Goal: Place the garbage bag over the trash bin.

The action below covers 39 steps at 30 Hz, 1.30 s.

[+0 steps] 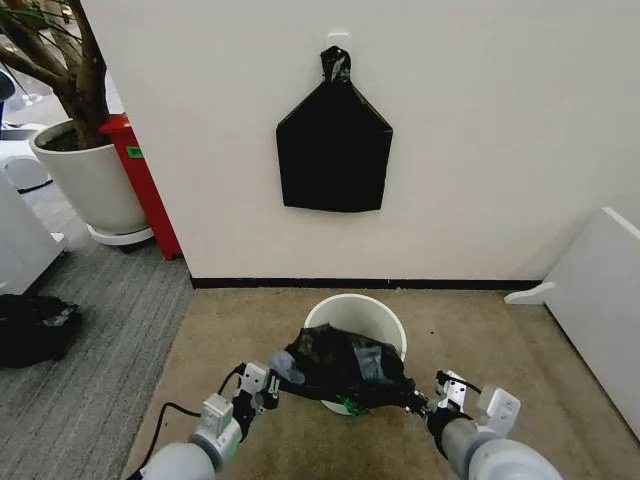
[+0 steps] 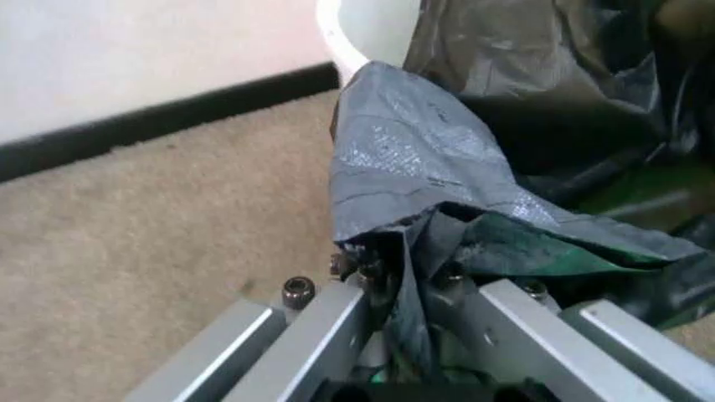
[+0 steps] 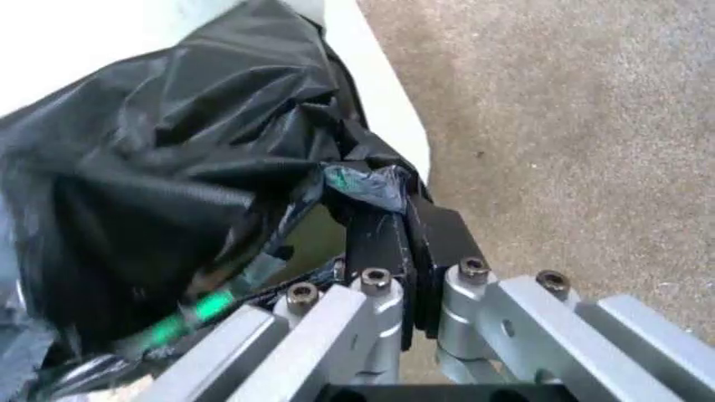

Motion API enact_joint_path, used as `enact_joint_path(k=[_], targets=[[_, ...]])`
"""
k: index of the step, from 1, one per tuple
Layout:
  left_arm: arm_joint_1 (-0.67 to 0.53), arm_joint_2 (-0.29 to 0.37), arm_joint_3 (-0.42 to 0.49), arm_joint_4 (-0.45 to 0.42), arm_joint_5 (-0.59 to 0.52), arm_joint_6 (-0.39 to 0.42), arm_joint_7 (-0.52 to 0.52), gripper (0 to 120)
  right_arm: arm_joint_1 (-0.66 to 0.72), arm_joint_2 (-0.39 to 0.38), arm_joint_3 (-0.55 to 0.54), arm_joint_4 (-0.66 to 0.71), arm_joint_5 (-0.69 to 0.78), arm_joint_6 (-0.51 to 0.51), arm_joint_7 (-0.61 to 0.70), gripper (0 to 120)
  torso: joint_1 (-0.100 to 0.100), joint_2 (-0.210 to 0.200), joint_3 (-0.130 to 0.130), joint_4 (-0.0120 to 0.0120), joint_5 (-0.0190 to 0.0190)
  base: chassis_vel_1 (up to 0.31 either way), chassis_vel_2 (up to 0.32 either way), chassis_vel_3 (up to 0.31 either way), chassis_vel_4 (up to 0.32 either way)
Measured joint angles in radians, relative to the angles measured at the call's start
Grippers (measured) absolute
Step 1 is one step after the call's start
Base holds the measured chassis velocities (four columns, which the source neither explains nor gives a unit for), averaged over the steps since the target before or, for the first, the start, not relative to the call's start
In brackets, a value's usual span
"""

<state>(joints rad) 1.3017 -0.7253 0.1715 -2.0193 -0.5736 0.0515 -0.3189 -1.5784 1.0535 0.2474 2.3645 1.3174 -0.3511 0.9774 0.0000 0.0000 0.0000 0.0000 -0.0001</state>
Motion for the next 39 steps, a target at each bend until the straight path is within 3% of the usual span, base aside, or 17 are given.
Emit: enact_joint_path(k=[5,14,26,39], targets=[[-0.032,-0.058,0.048,0.077,0.035,-0.036,0.006,0,-0.003,0.025,0.007,-0.071,-0.115,0.054,-0.102,0,0.000,0.000,0.000,0.0000,0.0001,0.000,0.000,0.000,0.000],[-0.062,-0.075,0.025,0.104,0.066,-0.068,0.016,0,0.014,0.034,0.007,-0.132,-0.217,0.113,-0.243,0,0.000,0.000,0.000,-0.0001,0.0002,0.000,0.000,0.000,0.000],[-0.107,-0.091,-0.012,0.147,0.057,-0.077,0.060,0,0.077,0.024,0.029,-0.259,-0.245,0.082,-0.387,0,0.000,0.000,0.000,0.0000,0.0002,0.000,0.000,0.000,0.000],[-0.196,-0.138,0.007,0.237,0.050,-0.078,0.089,0,0.105,-0.002,0.088,-0.282,-0.199,0.005,-0.478,0,0.000,0.000,0.000,-0.0001,0.0001,0.000,0.000,0.000,0.000]])
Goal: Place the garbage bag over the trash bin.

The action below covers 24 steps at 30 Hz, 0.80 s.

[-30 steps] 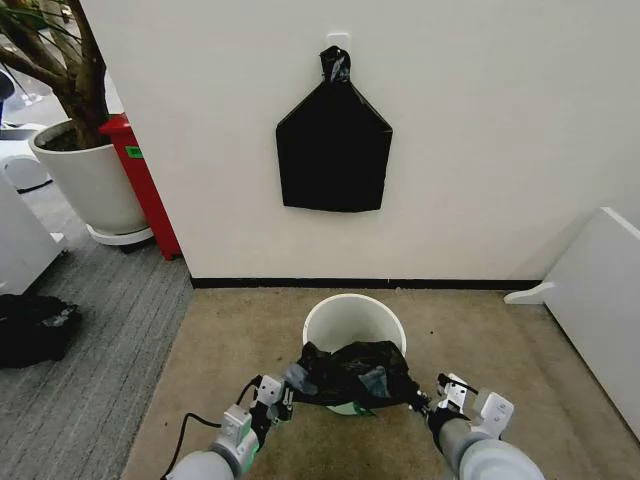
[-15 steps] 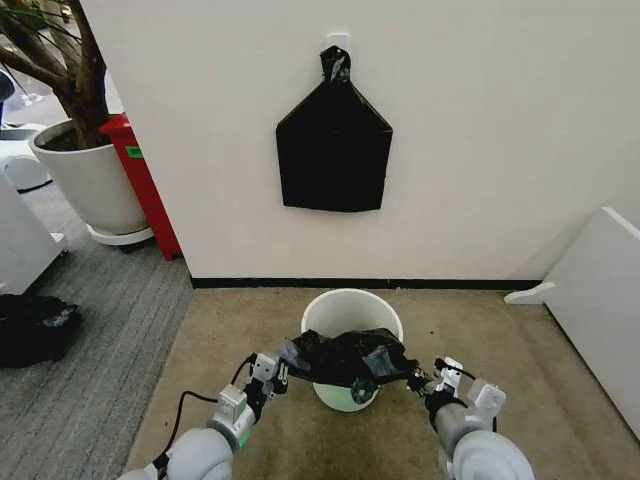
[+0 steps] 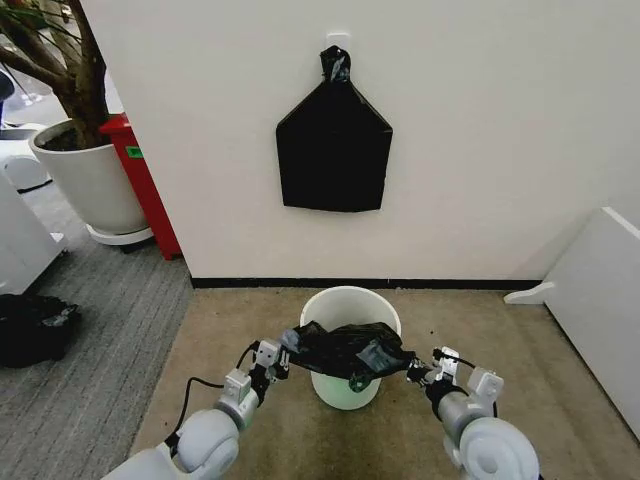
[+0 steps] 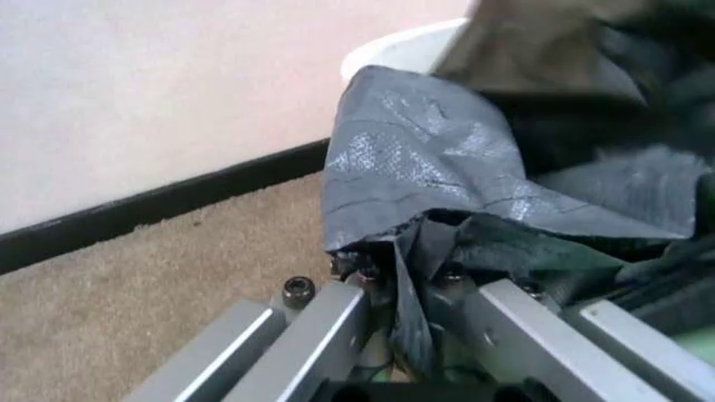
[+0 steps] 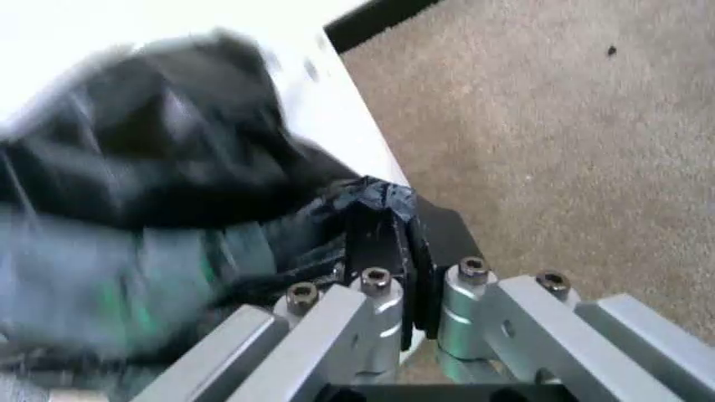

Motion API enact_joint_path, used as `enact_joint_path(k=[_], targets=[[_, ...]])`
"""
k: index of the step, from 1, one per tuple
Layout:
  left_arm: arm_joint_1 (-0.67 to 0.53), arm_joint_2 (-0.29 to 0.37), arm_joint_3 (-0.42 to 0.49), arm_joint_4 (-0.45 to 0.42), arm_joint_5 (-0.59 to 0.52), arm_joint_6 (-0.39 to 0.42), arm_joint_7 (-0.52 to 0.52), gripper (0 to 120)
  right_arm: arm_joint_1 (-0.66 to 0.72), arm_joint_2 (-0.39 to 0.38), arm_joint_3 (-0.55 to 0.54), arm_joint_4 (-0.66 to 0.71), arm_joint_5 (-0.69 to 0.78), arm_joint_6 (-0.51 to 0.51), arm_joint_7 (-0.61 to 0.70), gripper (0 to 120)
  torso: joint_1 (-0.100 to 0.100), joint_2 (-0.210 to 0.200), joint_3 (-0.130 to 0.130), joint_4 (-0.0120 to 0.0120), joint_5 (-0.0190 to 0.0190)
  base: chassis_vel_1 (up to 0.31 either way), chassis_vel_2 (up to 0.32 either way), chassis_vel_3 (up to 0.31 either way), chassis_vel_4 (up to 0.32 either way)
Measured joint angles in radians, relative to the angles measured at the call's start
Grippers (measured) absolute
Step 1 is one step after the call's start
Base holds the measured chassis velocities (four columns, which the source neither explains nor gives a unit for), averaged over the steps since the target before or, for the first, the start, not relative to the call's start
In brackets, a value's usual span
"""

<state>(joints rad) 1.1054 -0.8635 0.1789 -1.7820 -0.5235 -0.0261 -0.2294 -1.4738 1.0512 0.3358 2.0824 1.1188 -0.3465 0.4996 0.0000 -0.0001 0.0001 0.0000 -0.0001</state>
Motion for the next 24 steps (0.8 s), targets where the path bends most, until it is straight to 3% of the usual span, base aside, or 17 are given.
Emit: enact_joint_path(k=[14,24], targets=[[-0.015,-0.037,0.022,0.083,0.012,-0.004,0.038,0,0.049,0.035,-0.012,-0.088,0.099,-0.071,-0.025,0,0.000,0.000,0.000,0.0000,0.0001,0.000,0.000,0.000,0.000],[-0.005,-0.034,0.008,0.062,0.020,-0.013,0.028,0,0.039,0.028,-0.004,-0.049,0.097,-0.090,-0.018,0,0.000,0.000,0.000,0.0000,0.0000,0.000,0.000,0.000,0.000]])
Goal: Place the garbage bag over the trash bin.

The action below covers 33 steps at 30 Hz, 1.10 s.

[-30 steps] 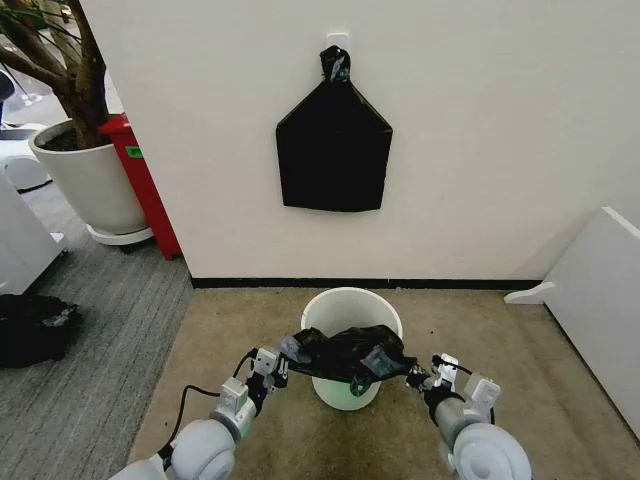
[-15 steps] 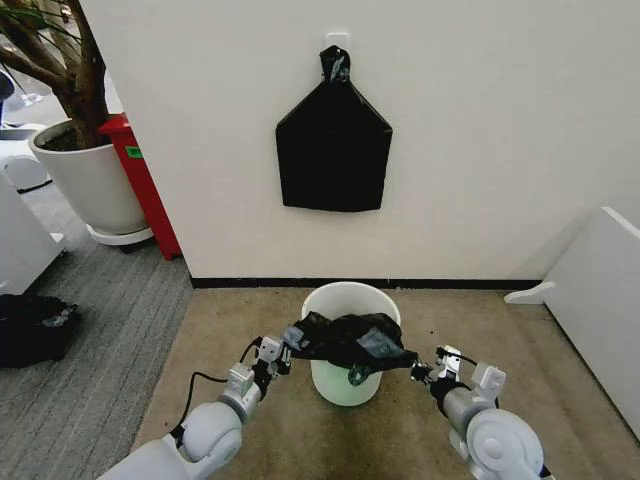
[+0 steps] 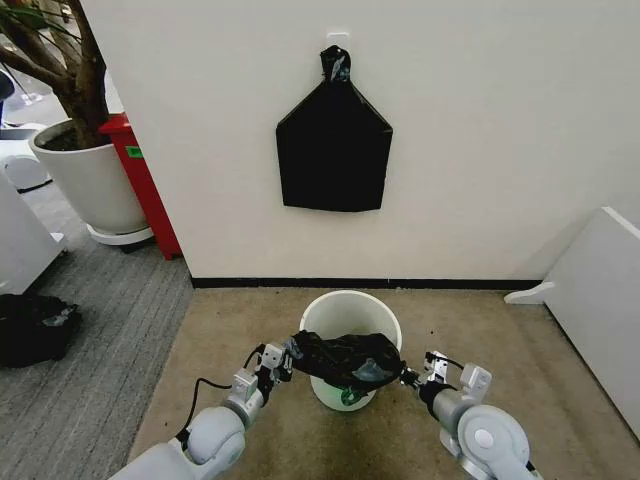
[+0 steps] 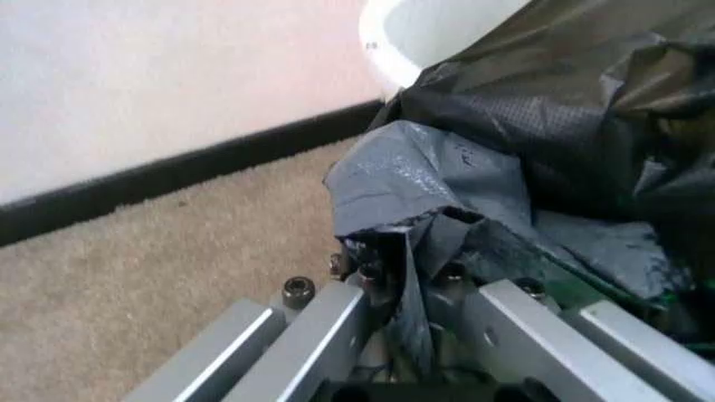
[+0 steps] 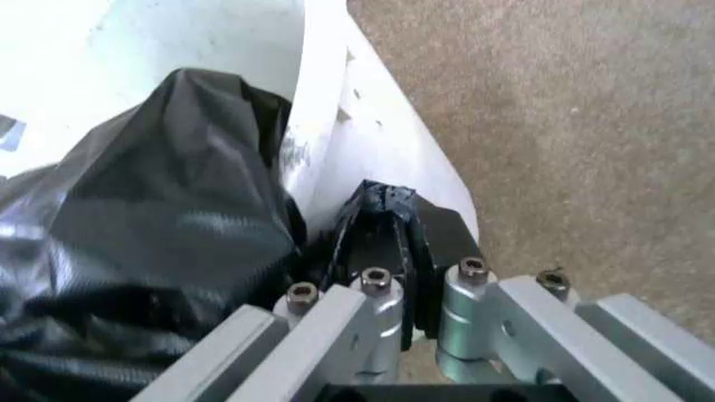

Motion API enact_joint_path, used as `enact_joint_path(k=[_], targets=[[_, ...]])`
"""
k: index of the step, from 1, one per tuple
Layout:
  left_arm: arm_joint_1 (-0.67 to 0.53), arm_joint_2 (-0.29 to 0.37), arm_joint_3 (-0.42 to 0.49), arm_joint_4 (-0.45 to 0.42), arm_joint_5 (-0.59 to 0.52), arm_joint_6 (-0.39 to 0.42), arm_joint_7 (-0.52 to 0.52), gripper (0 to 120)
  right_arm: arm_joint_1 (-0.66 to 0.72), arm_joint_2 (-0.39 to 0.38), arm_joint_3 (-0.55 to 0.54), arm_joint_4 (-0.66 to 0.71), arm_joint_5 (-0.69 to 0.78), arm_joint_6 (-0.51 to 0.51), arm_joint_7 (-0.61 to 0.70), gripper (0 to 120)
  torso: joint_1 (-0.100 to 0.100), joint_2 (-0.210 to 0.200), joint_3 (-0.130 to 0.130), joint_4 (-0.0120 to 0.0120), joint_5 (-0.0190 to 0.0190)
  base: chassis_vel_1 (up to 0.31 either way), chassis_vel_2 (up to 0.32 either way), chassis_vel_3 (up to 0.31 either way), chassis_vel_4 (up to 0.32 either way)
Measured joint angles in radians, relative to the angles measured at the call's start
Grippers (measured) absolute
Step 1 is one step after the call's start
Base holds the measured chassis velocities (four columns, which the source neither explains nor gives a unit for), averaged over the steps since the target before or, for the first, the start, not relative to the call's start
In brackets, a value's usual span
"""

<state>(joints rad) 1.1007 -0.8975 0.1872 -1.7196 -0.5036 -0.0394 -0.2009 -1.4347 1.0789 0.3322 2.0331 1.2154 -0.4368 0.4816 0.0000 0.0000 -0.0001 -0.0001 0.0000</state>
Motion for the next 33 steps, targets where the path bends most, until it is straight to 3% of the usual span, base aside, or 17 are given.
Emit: enact_joint_path(k=[4,11,21,23,26,29,33], targets=[[0.030,0.026,-0.011,-0.044,0.015,0.000,-0.025,0,-0.026,-0.018,0.008,0.031,-0.035,-0.015,0.009,0,0.000,0.000,0.000,0.0000,-0.0001,0.000,0.000,0.000,0.000],[0.091,0.077,-0.053,-0.103,0.032,0.000,-0.031,25,-0.072,-0.034,0.010,0.059,-0.119,-0.019,0.013,15,0.000,0.000,0.000,0.0001,0.0000,0.000,0.000,0.000,0.000],[0.131,0.157,-0.109,-0.159,0.087,-0.054,0.017,61,-0.150,-0.061,0.004,0.126,-0.307,-0.004,0.006,52,0.000,0.000,0.000,0.0000,0.0000,0.000,0.000,0.000,0.000],[0.135,0.165,-0.116,-0.164,0.095,-0.060,0.028,65,-0.161,-0.065,0.004,0.134,-0.335,-0.003,0.001,55,0.000,0.000,0.000,0.0000,0.0000,0.000,0.000,0.000,0.000],[0.152,0.196,-0.141,-0.175,0.133,-0.085,0.077,79,-0.209,-0.079,0.005,0.150,-0.468,0.009,-0.043,71,0.000,0.000,0.000,0.0001,-0.0001,0.000,0.000,0.000,0.000],[0.159,0.211,-0.155,-0.175,0.163,-0.105,0.103,88,-0.237,-0.084,0.006,0.152,-0.549,0.023,-0.081,79,0.000,0.000,0.000,0.0001,-0.0002,0.000,0.000,0.000,0.000],[0.156,0.232,-0.170,-0.161,0.211,-0.140,0.133,99,-0.298,-0.095,0.019,0.148,-0.744,0.111,-0.200,95,0.000,0.000,0.000,0.0001,-0.0001,0.000,0.000,0.000,0.000]])
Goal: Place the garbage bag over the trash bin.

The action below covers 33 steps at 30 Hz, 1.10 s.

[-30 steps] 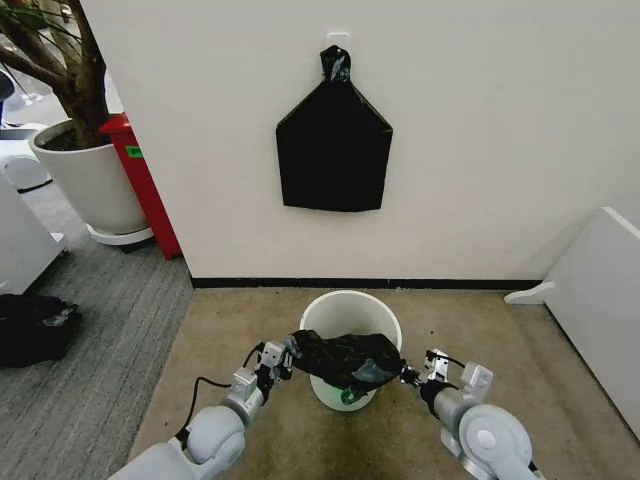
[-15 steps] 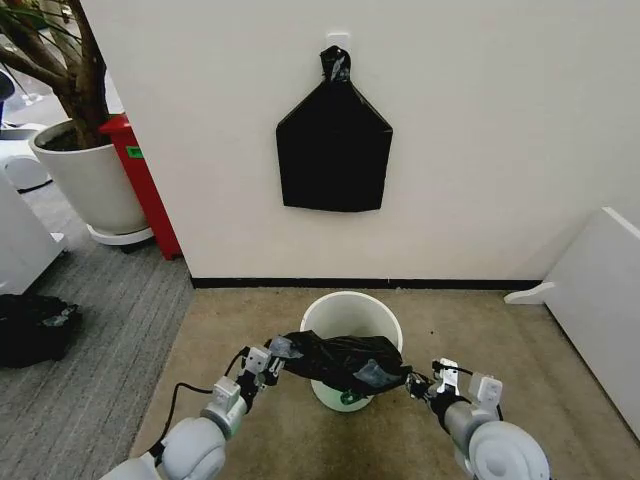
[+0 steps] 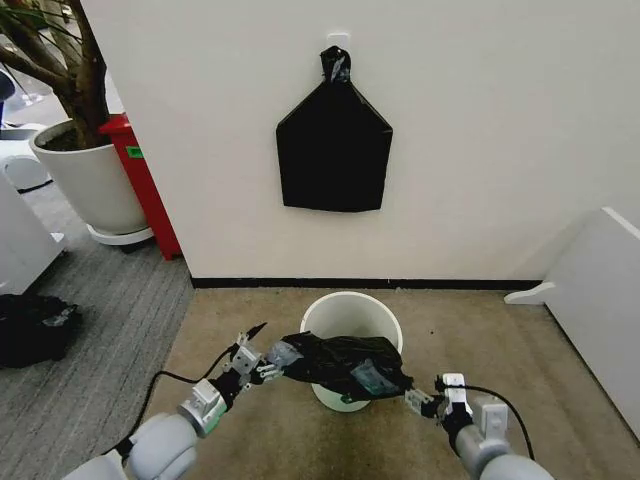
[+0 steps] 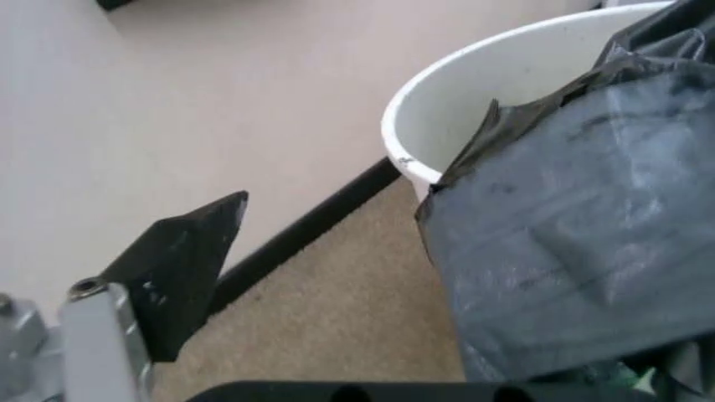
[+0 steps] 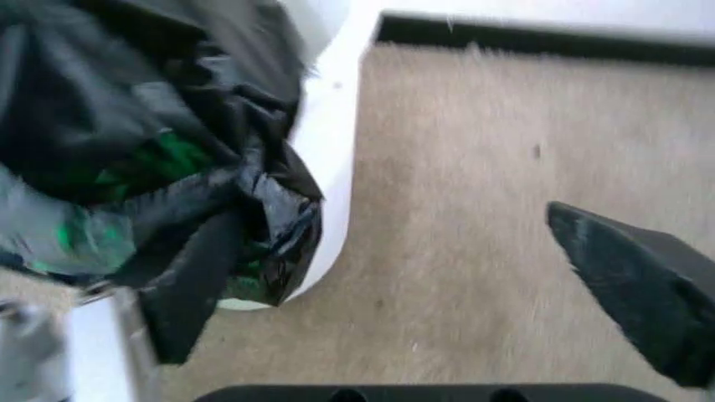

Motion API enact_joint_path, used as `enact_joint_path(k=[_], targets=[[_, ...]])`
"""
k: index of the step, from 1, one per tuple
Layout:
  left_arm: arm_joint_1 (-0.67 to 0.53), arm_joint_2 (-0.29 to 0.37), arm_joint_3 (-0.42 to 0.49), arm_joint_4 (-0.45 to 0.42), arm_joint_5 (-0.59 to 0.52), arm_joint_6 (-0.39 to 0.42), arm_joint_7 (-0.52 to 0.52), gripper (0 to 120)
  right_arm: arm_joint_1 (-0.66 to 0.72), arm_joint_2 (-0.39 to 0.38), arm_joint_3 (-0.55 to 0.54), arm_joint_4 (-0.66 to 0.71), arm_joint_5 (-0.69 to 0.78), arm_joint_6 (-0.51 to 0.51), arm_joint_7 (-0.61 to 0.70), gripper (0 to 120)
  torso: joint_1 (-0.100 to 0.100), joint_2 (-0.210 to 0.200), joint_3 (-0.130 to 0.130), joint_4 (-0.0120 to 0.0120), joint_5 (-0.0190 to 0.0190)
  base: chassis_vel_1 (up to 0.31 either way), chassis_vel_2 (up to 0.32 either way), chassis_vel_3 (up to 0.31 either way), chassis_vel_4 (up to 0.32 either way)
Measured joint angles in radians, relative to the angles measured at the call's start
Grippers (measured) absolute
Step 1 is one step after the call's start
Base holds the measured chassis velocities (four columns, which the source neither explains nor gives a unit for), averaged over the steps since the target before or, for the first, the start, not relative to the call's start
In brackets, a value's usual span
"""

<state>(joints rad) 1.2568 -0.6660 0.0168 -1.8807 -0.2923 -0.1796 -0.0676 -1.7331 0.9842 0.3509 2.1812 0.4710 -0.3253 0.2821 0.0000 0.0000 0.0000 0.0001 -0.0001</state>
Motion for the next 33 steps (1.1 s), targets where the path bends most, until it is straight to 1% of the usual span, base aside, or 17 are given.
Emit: enact_joint_path(k=[1,2,3,4,5,6,9,12,14,18,23,29,33], targets=[[-0.001,0.001,0.000,0.000,0.001,-0.001,0.001,100,-0.003,0.000,0.001,-0.001,-0.011,0.006,-0.006,95,0.000,0.000,0.000,0.0000,0.0000,0.000,0.000,0.000,0.000],[-0.013,0.002,0.000,0.006,0.002,-0.004,0.004,100,-0.030,-0.002,0.004,-0.010,-0.127,0.079,-0.070,100,0.000,0.000,0.000,-0.0002,0.0000,0.000,0.000,0.000,0.000],[-0.015,0.001,0.000,0.007,0.002,-0.004,0.004,100,-0.033,-0.001,0.004,-0.014,-0.150,0.095,-0.080,100,0.000,0.000,0.000,-0.0002,0.0000,0.000,0.000,0.000,0.000],[-0.022,-0.005,0.001,0.011,-0.001,-0.003,0.004,100,-0.039,0.006,0.002,-0.029,-0.221,0.157,-0.107,100,0.000,0.000,0.000,-0.0001,0.0000,0.000,0.000,0.000,0.000],[-0.022,-0.005,0.001,0.011,-0.001,-0.003,0.004,100,-0.039,0.006,0.002,-0.029,-0.221,0.157,-0.107,100,0.000,0.000,0.000,-0.0001,0.0000,0.000,0.000,0.000,0.000],[-0.027,-0.010,0.005,0.014,-0.006,0.000,0.004,100,-0.041,0.012,-0.002,-0.043,-0.273,0.204,-0.120,100,0.000,0.000,0.000,-0.0001,0.0000,0.000,0.000,0.000,0.000],[-0.034,-0.013,0.010,0.014,-0.012,0.003,0.004,100,-0.036,0.022,-0.008,-0.058,-0.319,0.273,-0.123,100,0.000,0.000,0.000,-0.0002,0.0001,0.000,0.000,0.000,0.000],[-0.036,-0.012,0.010,0.013,-0.015,0.004,0.003,100,-0.028,0.024,-0.008,-0.058,-0.317,0.290,-0.114,100,0.000,0.000,0.000,-0.0001,0.0000,0.000,0.000,0.000,0.000],[-0.039,-0.010,0.007,0.010,-0.025,0.005,0.002,100,-0.013,0.023,-0.006,-0.051,-0.284,0.292,-0.096,100,0.000,0.000,0.000,-0.0001,0.0000,0.000,0.000,0.000,0.000],[-0.050,-0.012,0.004,0.011,-0.039,0.011,0.001,100,0.025,0.020,-0.008,-0.056,-0.225,0.267,-0.067,100,0.000,0.000,0.000,0.0000,0.0000,0.000,0.000,0.000,0.000],[-0.086,-0.031,0.004,0.031,-0.062,0.024,-0.001,100,0.095,0.008,-0.004,-0.114,-0.162,0.233,-0.061,100,0.000,0.000,0.000,0.0000,0.0002,0.000,0.000,0.000,0.000],[-0.126,-0.051,0.027,0.055,-0.066,0.029,-0.001,100,0.123,0.015,-0.001,-0.147,-0.117,0.215,-0.050,100,0.000,0.000,0.000,-0.0002,0.0003,0.000,0.000,0.000,0.000],[-0.128,-0.047,0.030,0.047,-0.068,0.026,0.001,100,0.121,0.019,0.004,-0.142,-0.093,0.206,-0.044,100,0.000,0.000,0.000,-0.0001,0.0000,0.000,0.000,0.000,0.000]])
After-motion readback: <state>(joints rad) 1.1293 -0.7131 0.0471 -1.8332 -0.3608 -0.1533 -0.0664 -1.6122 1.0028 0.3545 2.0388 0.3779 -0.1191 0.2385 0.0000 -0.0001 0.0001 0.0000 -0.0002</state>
